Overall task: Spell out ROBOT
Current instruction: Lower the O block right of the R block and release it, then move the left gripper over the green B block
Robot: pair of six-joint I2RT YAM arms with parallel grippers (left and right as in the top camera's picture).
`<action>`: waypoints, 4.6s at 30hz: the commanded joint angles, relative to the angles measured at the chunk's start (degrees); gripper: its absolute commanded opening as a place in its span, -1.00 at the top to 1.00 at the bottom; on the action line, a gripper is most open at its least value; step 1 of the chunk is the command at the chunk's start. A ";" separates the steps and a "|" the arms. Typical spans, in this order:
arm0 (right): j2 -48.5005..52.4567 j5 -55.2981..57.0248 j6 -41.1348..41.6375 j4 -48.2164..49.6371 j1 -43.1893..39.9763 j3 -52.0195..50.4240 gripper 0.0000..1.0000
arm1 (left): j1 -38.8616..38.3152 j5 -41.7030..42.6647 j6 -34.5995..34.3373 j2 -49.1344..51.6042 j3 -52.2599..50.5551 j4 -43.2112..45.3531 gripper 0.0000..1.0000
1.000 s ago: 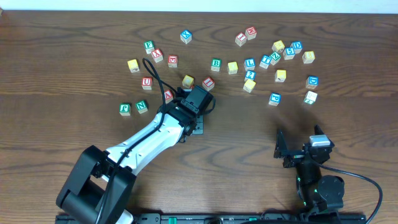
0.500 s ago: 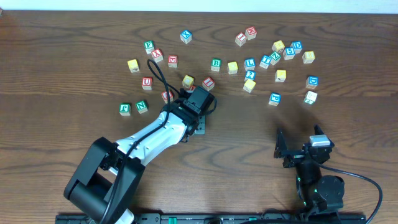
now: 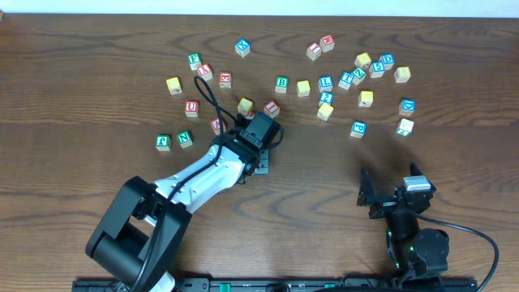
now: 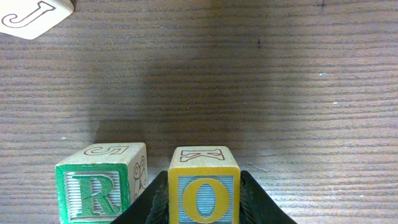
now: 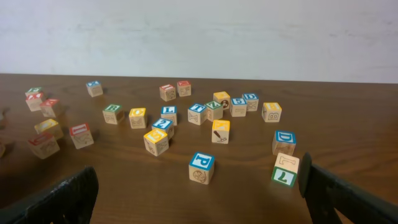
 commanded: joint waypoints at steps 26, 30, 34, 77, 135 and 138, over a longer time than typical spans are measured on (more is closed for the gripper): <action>-0.33 0.07 0.37 -0.22 -0.50 -0.07 -0.99 | 0.20 -1.84 0.79 1.33 -0.22 0.22 0.23; -0.33 0.07 0.37 -0.22 -0.50 -0.07 -0.99 | 0.20 -1.84 0.79 1.33 -0.22 0.22 0.13; -0.33 0.07 0.37 -0.22 -0.50 -0.07 -0.98 | 0.22 -1.81 0.79 1.33 -0.22 0.22 0.11; -0.33 0.07 0.37 -0.22 -0.50 -0.07 -0.99 | 4.50 1.01 13.25 16.26 53.90 -28.59 -0.40; -0.33 0.07 0.37 -0.22 -0.50 -0.07 -0.99 | 6.67 6.03 19.28 38.32 60.13 -8.76 -0.47; -0.33 0.07 0.37 -0.22 -0.50 -0.07 -0.98 | 6.69 6.03 19.26 38.99 60.13 -8.79 -0.47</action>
